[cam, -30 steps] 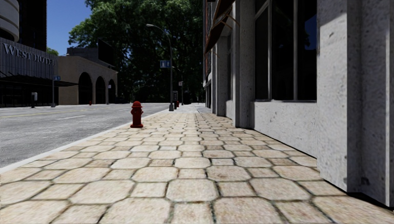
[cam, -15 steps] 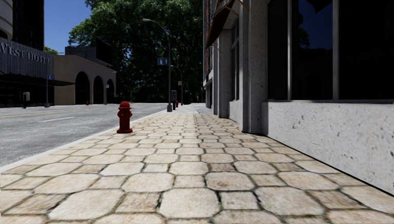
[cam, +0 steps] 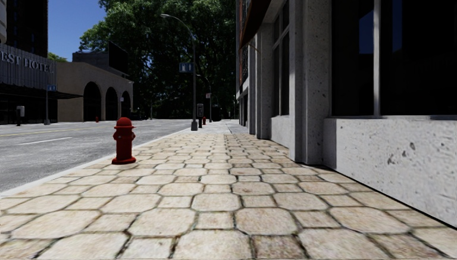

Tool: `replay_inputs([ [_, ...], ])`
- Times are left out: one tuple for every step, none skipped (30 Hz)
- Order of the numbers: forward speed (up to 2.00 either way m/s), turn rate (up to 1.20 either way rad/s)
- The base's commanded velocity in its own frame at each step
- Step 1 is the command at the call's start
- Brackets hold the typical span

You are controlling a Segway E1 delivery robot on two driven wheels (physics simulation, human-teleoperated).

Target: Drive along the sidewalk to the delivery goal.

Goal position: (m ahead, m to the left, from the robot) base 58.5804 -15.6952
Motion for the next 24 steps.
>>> replay_inputs([
  [0.91,0.0],
  [0.95,0.0],
  [2.0,0.0],
  [2.0,0.0],
  [2.0,0.0],
  [2.0,0.0],
  [2.0,0.0],
  [2.0,0.0],
  [2.0,0.0],
  [2.0,0.0],
  [2.0,0.0],
  [2.0,0.0],
  [2.0,0.0],
  [2.0,0.0],
  [2.0,0.0],
  [2.0,0.0],
  [2.0,0.0],
  [2.0,0.0],
  [2.0,0.0],
  [2.0,0.0],
  [2.0,0.0],
  [2.0,0.0],
  [2.0,0.0],
  [2.0,0.0],
])
